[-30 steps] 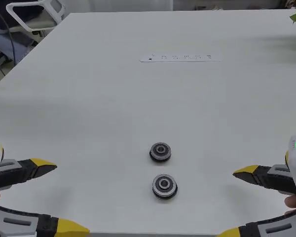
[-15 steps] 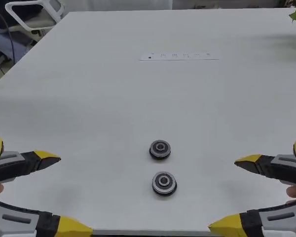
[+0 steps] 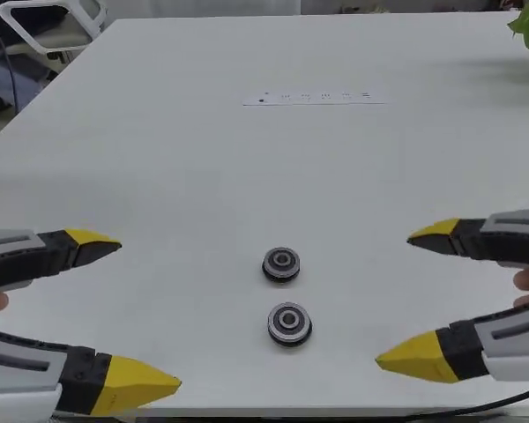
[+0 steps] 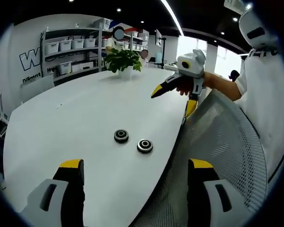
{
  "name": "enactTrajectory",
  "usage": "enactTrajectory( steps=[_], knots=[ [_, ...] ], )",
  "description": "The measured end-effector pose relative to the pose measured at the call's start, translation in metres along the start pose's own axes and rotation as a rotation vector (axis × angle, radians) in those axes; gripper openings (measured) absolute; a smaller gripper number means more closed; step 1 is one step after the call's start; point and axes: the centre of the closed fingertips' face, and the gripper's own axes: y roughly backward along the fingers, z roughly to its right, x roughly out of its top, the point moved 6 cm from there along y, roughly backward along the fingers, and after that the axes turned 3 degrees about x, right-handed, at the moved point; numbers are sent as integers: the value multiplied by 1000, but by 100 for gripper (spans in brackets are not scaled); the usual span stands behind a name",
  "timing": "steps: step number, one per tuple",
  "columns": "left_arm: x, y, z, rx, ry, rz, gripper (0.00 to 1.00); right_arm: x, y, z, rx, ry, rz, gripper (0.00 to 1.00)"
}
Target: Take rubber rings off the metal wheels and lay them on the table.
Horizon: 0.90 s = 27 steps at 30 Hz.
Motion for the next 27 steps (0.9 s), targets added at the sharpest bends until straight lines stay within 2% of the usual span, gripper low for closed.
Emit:
enactTrajectory(
  steps=[2, 7, 10, 11, 13, 16, 18, 20, 21, 22, 23, 25, 26, 27],
  knots=[
    [6, 0, -4, -1, 1, 15, 88, 15, -1, 1, 6, 33, 30, 76],
    [23, -4, -14, 4, -30, 54, 87, 35, -11, 6, 26, 109, 16, 74],
    [32, -8, -14, -8, -71, 55, 86, 42, -22, 6, 61, 145, -16, 72],
    [35, -9, -14, -13, -84, 55, 86, 44, -27, 3, 86, 183, -40, 71],
    [42, -13, -15, -27, -122, 58, 84, 48, -36, 1, 117, 221, -42, 69],
    [52, -20, -17, -37, -157, 63, 81, 53, -48, -1, 155, 220, -48, 67],
    [57, -24, -18, -44, -174, 69, 80, 57, -55, -2, 177, 252, -54, 66],
    [62, -32, -19, -52, -188, 86, 79, 58, -61, -3, 195, 248, -43, 65],
    [63, -39, -19, -51, -183, 92, 78, 59, -63, -3, 206, 238, -25, 64],
    [64, -46, -13, -52, -184, 87, 77, 59, -67, -3, 211, 222, -5, 63],
    [62, -55, -10, -56, -195, 65, 76, 59, -68, -1, 201, 225, 9, 60],
    [58, -62, -9, -56, -217, 48, 74, 56, -72, 2, 176, 244, 53, 53],
    [56, -67, -8, -60, -228, 49, 72, 55, -72, 2, 178, 242, 53, 51],
    [51, -75, -7, -89, -227, 51, 70, 46, -75, 5, 180, 239, 36, 49]
  ],
)
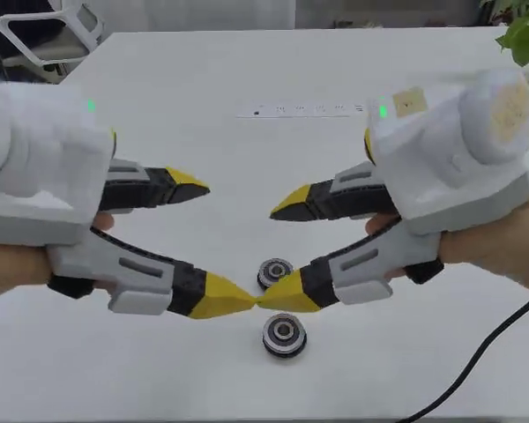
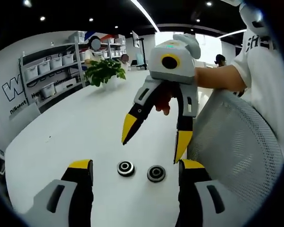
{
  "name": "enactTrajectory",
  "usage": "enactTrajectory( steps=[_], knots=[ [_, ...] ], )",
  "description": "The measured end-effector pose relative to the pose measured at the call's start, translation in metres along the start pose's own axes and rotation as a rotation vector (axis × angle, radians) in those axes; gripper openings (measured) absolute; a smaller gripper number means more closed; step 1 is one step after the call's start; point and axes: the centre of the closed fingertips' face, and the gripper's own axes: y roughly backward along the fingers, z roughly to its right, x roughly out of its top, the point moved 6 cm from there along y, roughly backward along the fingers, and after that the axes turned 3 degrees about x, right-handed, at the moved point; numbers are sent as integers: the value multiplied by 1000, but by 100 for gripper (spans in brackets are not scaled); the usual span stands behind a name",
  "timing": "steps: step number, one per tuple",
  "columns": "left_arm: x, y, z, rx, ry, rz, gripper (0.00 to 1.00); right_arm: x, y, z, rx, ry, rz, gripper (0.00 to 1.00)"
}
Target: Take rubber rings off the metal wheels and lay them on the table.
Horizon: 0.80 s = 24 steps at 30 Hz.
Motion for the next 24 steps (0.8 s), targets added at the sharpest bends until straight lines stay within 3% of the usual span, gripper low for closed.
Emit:
enactTrajectory(
  steps=[2, 5, 7, 11, 13, 17, 19, 21, 24],
  knots=[
    [-5, -6, 1, -18, 12, -10, 68, -12, -3, -2, 21, -27, -6, 47],
    [-7, -15, 4, -35, -42, 0, 66, -24, -6, -2, 37, -85, 0, 45],
    [-8, -20, 4, -49, -46, 0, 61, -32, -9, -1, 42, -103, -5, 44],
    [-4, -33, 5, -90, 12, 61, 55, -53, -14, -2, 61, -145, -76, 41],
    [-6, -38, 3, -84, 31, 69, 53, -64, -16, -2, 63, -164, -108, 41],
    [-18, -45, 4, -57, 31, 78, 47, -76, -19, -4, 68, -195, -136, 40],
    [-26, -47, 4, -35, 85, 69, 44, -81, -20, -5, 60, -209, -154, 37],
    [-35, -48, 9, -63, 91, 51, 45, -86, -20, -4, 54, -209, -180, 36],
    [-40, -50, 13, -76, 94, 45, 40, -89, -20, -3, 43, -248, -158, 35]
  ],
)
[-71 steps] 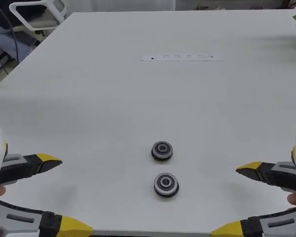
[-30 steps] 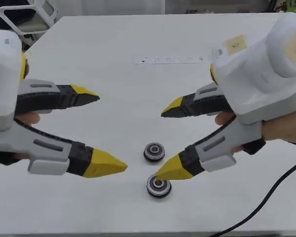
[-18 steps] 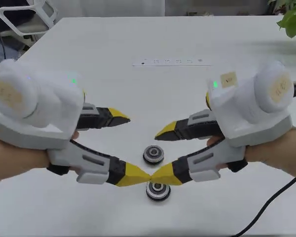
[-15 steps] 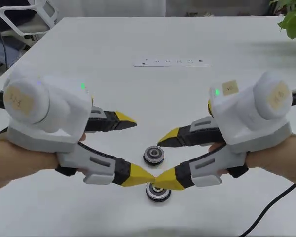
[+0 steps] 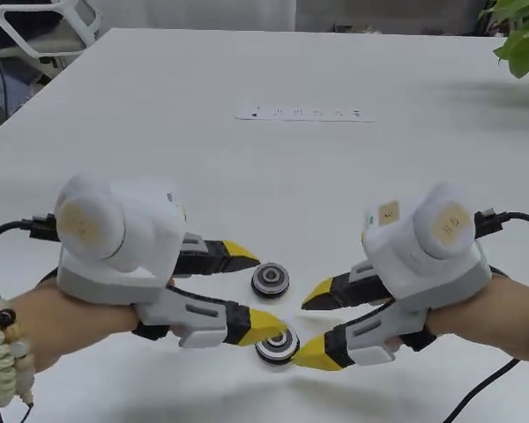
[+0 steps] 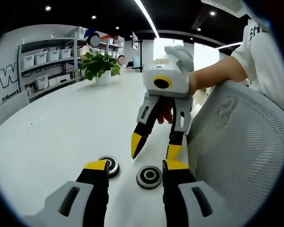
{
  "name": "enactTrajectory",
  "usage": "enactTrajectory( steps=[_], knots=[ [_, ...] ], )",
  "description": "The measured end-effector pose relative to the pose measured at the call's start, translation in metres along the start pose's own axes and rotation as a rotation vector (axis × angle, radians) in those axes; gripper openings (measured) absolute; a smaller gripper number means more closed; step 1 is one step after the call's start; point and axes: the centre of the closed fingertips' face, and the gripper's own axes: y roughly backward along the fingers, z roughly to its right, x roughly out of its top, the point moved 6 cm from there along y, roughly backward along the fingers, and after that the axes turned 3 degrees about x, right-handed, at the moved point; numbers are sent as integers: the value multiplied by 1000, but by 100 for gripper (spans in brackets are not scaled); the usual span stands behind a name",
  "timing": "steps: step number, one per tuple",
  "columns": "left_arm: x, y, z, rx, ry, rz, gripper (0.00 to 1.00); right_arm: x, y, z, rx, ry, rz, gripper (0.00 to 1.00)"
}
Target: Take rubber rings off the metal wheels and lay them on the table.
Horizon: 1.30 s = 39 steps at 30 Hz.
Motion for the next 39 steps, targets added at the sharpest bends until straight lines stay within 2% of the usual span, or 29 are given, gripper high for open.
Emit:
enactTrajectory(
  steps=[2, 3, 5, 9, 14, 16, 23, 24, 25, 39],
  knots=[
    [-5, -4, 2, -8, 15, -2, 34, 0, 0, 0, 5, -14, 14, 32],
    [-8, -6, 4, -20, -4, -15, 32, -1, -1, -1, 7, -15, 14, 31],
    [-14, -10, 6, -30, -88, -50, 28, -3, -1, -1, 5, -12, 5, 28],
    [-17, -15, 11, -57, -58, -50, 26, -3, -2, -5, 18, 5, 9, 25],
    [-23, -16, 17, -87, -116, -83, 17, -2, -4, -6, 24, 23, 7, 23],
    [-23, -16, 18, -88, -125, -81, 12, -2, -5, -7, 29, 28, 5, 22],
    [-23, -18, 18, -91, -112, -79, 9, -4, -8, -9, 38, 50, -15, 19],
    [-25, -18, 17, -86, -123, -90, 8, -3, -8, -10, 41, 51, -13, 18],
    [-22, -20, 18, -93, -131, -73, 8, -3, -9, -10, 42, 54, -14, 17],
    [-22, -19, 21, -101, -133, -58, 8, -2, -8, -11, 41, 124, -26, 15]
  ],
)
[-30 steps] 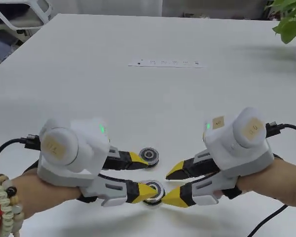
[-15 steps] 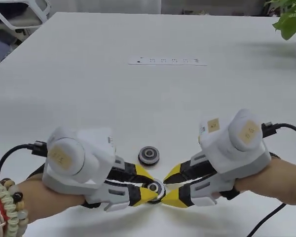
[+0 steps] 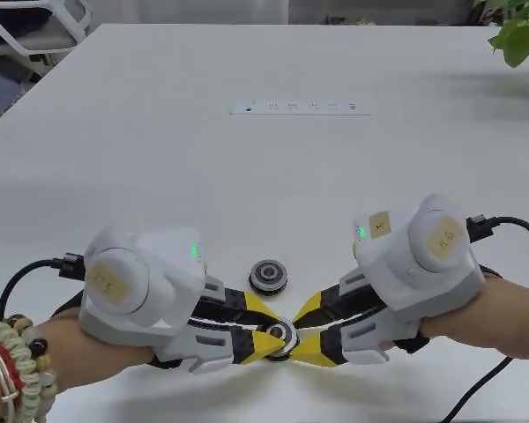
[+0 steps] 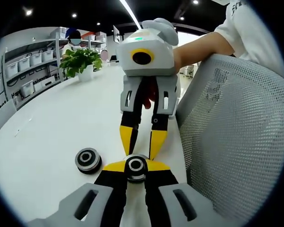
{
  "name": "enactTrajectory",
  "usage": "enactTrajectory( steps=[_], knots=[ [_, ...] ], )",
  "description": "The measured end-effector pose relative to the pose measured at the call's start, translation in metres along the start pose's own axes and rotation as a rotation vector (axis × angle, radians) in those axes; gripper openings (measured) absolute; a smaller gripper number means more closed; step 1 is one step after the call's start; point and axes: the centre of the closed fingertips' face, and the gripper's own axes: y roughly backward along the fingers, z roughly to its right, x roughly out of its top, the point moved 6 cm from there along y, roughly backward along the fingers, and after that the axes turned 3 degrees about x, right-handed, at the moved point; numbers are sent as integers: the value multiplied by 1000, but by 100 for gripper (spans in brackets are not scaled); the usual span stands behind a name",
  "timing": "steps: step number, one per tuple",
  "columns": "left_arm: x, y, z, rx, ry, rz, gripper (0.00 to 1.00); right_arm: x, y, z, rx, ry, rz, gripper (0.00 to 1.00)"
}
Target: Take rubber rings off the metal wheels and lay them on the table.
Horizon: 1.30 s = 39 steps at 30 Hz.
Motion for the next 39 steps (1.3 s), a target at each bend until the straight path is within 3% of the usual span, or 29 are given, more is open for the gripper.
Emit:
enactTrajectory(
  steps=[6, 10, 33, 34, 36, 39],
  knots=[
    [-1, 0, 0, -2, -10, 7, 8, -1, 0, 1, 1, -11, 3, 15],
    [-1, 1, 0, -3, -14, 10, 8, -5, 3, 4, -18, -20, -15, 2],
    [-3, 2, -4, 1, -13, 18, 8, -5, 2, 10, -71, -148, 11, 0],
    [-3, 2, -4, 0, -15, 18, 8, -6, 3, 9, -68, -195, 2, 0],
    [-3, 2, -4, 1, -18, 18, 8, -5, 5, 13, -71, -192, 8, 0],
    [-3, 2, -5, 2, -16, 18, 8, -6, 7, 11, -41, -353, 5, 0]
  ],
)
